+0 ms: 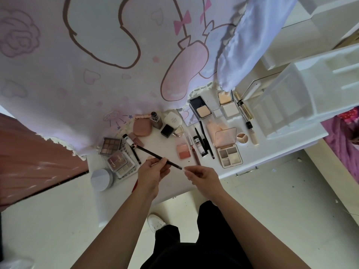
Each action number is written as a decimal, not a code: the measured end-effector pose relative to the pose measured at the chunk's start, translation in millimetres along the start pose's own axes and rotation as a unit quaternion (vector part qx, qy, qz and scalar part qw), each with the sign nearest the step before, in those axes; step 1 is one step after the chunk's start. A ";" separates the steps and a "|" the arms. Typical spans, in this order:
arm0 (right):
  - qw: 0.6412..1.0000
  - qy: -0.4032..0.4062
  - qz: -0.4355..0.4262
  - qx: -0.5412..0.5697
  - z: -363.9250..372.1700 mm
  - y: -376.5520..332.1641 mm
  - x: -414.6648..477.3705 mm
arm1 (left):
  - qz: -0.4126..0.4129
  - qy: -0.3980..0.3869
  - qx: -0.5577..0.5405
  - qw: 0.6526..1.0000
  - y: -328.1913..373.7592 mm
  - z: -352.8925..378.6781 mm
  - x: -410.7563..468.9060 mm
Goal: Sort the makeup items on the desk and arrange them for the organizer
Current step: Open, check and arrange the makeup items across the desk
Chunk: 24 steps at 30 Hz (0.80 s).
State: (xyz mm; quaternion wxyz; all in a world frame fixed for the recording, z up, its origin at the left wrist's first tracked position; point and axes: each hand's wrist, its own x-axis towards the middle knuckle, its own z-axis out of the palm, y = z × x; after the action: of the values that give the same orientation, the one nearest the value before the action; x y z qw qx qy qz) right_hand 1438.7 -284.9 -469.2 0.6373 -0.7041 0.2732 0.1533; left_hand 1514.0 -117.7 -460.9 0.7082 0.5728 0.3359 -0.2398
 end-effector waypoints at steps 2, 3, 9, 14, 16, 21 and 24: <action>1.000 -0.002 0.005 0.003 -2.1 4.3 -1.2 | -0.009 -0.005 0.021 1.000 -0.1 0.2 1.1; 1.000 -0.005 0.010 0.005 -3.3 7.2 -1.9 | -0.012 -0.006 0.037 0.999 -0.7 0.8 1.8; 0.985 -0.014 0.048 -0.165 -12.7 26.6 4.1 | 0.005 0.029 0.238 0.971 -16.6 15.2 12.9; 0.953 0.033 -0.015 -0.302 -14.7 20.7 23.5 | 0.027 0.040 0.352 0.935 -26.1 19.8 24.5; 0.942 0.038 -0.043 -0.330 -10.0 12.8 38.6 | 0.036 0.045 0.388 0.920 -28.5 17.1 28.1; 0.929 0.037 -0.031 -0.367 -3.5 1.6 68.6 | 0.058 0.059 0.464 0.882 -31.4 10.8 40.0; 0.925 0.031 -0.040 -0.376 -2.8 3.6 69.2 | 0.080 0.057 0.479 0.872 -31.7 17.1 42.3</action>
State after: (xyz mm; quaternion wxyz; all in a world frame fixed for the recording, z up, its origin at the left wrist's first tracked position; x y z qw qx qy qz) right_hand 1491.9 -300.9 -510.8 0.3226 -0.9068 0.1866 0.1970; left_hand 1522.3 -139.8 -511.2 0.3433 0.8796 0.1724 -0.2806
